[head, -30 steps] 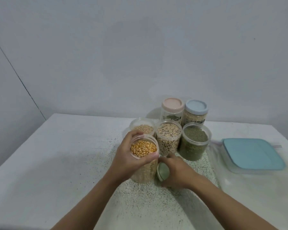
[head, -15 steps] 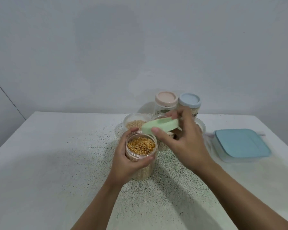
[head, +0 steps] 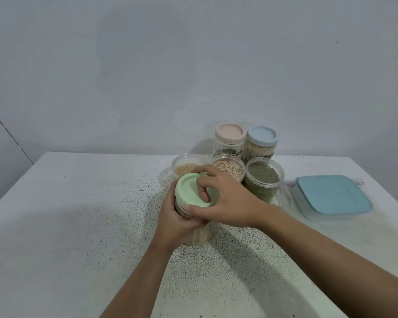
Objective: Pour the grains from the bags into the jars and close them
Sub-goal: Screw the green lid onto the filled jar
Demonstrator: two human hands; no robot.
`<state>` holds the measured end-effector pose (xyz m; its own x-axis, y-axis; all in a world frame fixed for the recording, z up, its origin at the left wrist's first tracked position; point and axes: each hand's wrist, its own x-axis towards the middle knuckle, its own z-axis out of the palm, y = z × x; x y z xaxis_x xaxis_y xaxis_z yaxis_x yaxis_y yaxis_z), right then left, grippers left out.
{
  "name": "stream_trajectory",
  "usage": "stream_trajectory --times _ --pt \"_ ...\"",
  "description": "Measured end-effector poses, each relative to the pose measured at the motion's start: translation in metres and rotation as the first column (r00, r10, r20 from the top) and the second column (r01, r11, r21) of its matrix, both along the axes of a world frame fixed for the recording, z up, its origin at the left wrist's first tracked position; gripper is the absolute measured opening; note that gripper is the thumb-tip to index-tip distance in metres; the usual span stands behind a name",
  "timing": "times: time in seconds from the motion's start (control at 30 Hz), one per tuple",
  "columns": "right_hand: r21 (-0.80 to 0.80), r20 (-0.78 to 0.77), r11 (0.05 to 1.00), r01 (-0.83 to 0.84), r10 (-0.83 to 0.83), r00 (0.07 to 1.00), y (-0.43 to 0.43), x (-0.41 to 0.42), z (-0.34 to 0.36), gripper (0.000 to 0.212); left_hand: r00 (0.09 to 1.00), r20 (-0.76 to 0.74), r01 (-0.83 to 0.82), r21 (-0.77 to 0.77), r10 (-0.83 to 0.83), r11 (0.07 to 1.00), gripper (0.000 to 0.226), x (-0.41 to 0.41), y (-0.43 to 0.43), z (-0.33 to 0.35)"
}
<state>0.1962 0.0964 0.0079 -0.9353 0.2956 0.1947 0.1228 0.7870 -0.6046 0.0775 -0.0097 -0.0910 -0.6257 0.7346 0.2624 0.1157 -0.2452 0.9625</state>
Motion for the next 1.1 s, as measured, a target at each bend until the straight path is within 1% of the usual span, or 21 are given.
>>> stream_trajectory --times 0.07,0.13,0.23,0.3,0.37,0.5,0.6,0.7,0.83,0.9,1.0,1.1 --pt "0.018 0.042 1.0 -0.023 0.022 0.999 0.002 -0.002 0.005 0.034 1.0 -0.007 0.012 -0.008 -0.012 1.0 0.095 -0.002 0.0 -0.003" --pt "0.051 0.082 0.997 -0.063 0.058 0.995 0.002 -0.002 0.013 0.045 1.0 -0.013 0.018 -0.025 -0.018 1.0 0.098 -0.003 -0.001 -0.004" --pt "0.184 0.158 0.972 -0.144 0.115 0.981 0.001 -0.005 0.024 0.064 1.0 -0.013 0.024 -0.044 -0.025 0.999 0.099 -0.002 0.0 -0.003" --pt "0.265 0.204 0.948 -0.178 0.125 0.971 0.001 -0.009 0.029 0.071 1.0 -0.011 0.022 -0.053 -0.023 0.998 0.099 -0.001 -0.001 -0.002" --pt "0.313 0.231 0.931 -0.187 0.116 0.966 0.001 -0.011 0.031 0.075 1.0 -0.014 0.018 -0.045 -0.019 0.999 0.102 -0.001 -0.001 -0.002" --pt "0.397 0.266 0.9 -0.181 0.076 0.961 0.001 -0.01 0.035 0.074 0.999 -0.016 0.027 -0.03 -0.028 0.999 0.103 0.0 -0.001 -0.001" --pt "0.469 0.246 0.877 -0.106 -0.015 0.969 -0.002 -0.014 0.037 0.075 1.0 0.0 0.019 -0.035 -0.019 0.999 0.1 -0.001 -0.001 -0.002" --pt "0.5 0.217 0.865 -0.044 -0.076 0.973 -0.004 -0.018 0.038 0.076 1.0 0.012 0.015 -0.052 -0.014 0.999 0.096 0.0 -0.001 -0.001" --pt "0.58 0.265 0.814 -0.041 -0.141 0.954 -0.008 -0.023 0.047 0.077 0.999 0.042 0.025 -0.06 -0.023 0.998 0.095 0.001 -0.001 -0.001" --pt "0.561 0.303 0.824 -0.075 -0.12 0.945 -0.01 -0.026 0.05 0.073 0.999 0.047 0.026 -0.058 -0.023 0.998 0.095 0.001 -0.001 -0.003" --pt "0.445 0.39 0.876 -0.184 -0.005 0.921 -0.006 -0.032 0.058 0.066 0.999 0.037 0.022 -0.048 -0.02 0.999 0.098 0.0 0.0 -0.003" --pt "0.337 0.46 0.905 -0.26 0.083 0.884 0.0 -0.034 0.066 0.067 0.999 0.031 0.032 -0.043 -0.03 0.999 0.098 -0.001 0.001 -0.002"
